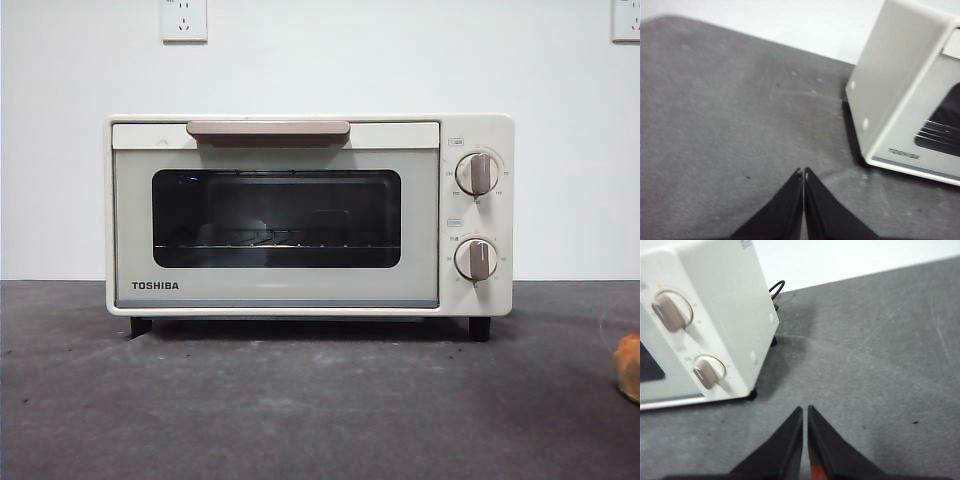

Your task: The left arm flap open the oven, the right arm pick bread and place it into oven, the left arm flap close the oven

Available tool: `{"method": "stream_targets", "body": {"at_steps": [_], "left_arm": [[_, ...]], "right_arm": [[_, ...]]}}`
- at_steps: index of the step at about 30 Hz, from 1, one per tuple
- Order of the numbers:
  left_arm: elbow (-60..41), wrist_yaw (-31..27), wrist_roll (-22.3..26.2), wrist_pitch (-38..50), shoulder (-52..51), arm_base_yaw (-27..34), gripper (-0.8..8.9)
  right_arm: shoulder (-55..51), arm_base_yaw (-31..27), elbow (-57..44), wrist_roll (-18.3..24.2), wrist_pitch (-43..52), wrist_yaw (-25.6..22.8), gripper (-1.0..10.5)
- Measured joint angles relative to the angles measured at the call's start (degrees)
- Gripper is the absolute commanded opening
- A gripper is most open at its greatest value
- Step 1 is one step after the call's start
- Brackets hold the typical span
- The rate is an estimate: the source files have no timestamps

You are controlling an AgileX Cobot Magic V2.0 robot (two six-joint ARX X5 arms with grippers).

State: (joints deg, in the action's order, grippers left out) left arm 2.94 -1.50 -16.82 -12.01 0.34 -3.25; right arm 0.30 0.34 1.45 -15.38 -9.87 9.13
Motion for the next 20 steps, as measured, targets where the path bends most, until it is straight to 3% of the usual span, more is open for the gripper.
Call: {"method": "stream_targets", "body": {"at_steps": [7, 12, 20], "left_arm": [[9.29, 0.35, -5.27, -0.17, 3.63, -0.85, 0.10], [17.92, 4.15, -7.34, -6.08, 11.41, -2.75, 0.10], [31.74, 7.06, -4.70, -10.99, 21.27, -8.13, 0.10]], "right_arm": [[0.57, 0.37, 9.27, -7.21, -2.08, -0.09, 0.1], [4.48, 0.44, 18.45, -9.09, -9.40, 0.83, 0.1], [14.14, 0.48, 33.79, -8.46, -18.10, 11.15, 0.1]]}}
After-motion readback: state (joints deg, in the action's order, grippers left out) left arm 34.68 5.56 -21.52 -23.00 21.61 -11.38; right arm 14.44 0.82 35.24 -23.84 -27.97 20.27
